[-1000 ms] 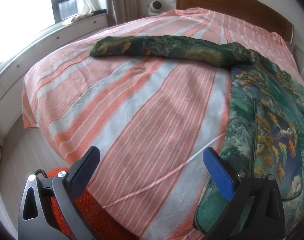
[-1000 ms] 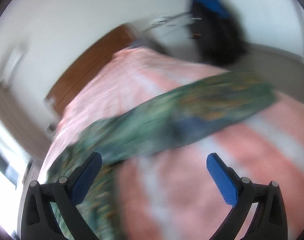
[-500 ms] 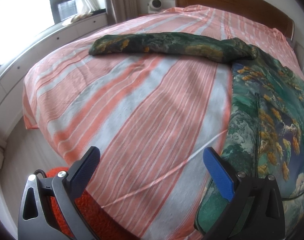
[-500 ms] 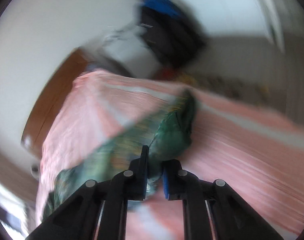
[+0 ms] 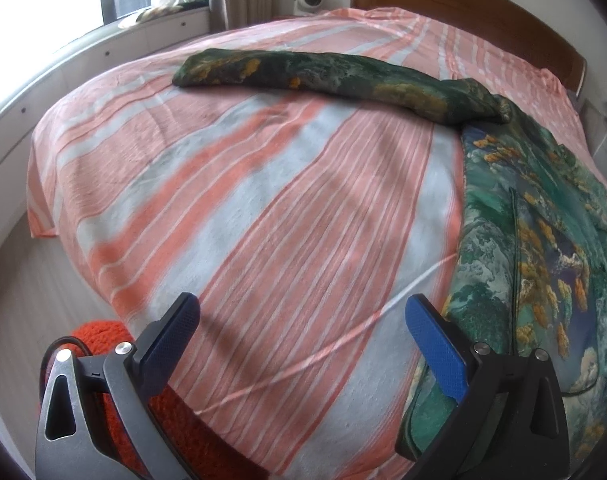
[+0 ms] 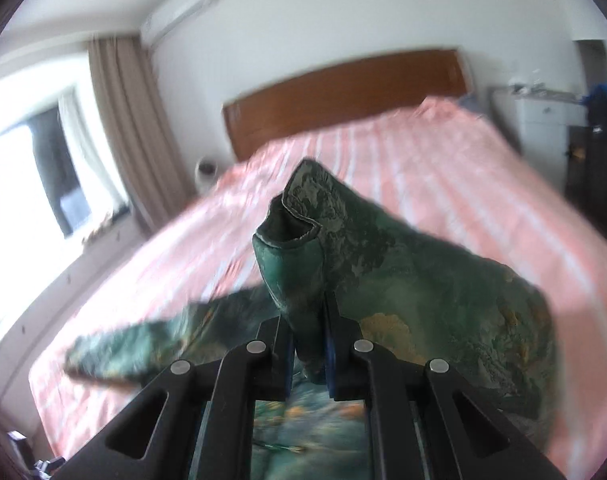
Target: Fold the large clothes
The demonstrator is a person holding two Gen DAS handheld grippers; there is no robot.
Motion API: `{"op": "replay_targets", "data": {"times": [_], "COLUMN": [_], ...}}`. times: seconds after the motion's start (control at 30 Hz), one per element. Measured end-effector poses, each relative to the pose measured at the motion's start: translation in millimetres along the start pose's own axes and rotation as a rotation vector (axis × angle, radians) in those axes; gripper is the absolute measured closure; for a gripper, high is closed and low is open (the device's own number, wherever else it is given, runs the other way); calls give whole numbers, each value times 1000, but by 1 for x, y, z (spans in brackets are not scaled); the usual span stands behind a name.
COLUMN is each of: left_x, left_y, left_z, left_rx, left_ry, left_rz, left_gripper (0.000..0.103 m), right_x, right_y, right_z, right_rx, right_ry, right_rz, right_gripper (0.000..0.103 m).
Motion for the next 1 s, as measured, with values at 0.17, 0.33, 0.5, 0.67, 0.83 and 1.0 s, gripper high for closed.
{"op": "replay_targets", "data": {"times": [0.17, 0.33, 0.5, 0.67, 0.83, 1.0], "left_x": [0, -2, -2, 0, 1, 2], "left_y": [-2, -2, -3, -4, -9, -10], "left_z": [0, -2, -9, -16, -13, 1], "left_rx": [8, 25, 42, 53, 24, 15], "left_ry": [-4, -10, -37, -68, -72, -26], "left_rz": [12, 4, -5, -2, 8, 5], "left_gripper": [1, 1, 1, 1, 0, 1], "right_x": [56, 100, 142, 185, 233, 248], "right_y": [-7, -5, -7, -4, -11, -10], "right_z": [79, 39, -27, -100, -165, -177], "right_rx": [-65, -93, -35, 141, 294, 318], "right_ry": [218, 241, 250, 213, 101, 106], "right_rz": [197, 198, 140, 34, 23, -53], "right_gripper": [37, 35, 24, 23, 22, 21]}}
Point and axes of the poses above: each gripper's, at about its wrist camera, not at the fingertips, and z roughly the way its jaws point, y to its left, x to its underside, the point moved 1 cm from there along z, roughly the way its jaws point, and after that the axes turned 13 degrees about -x, right-handed, at the moved point
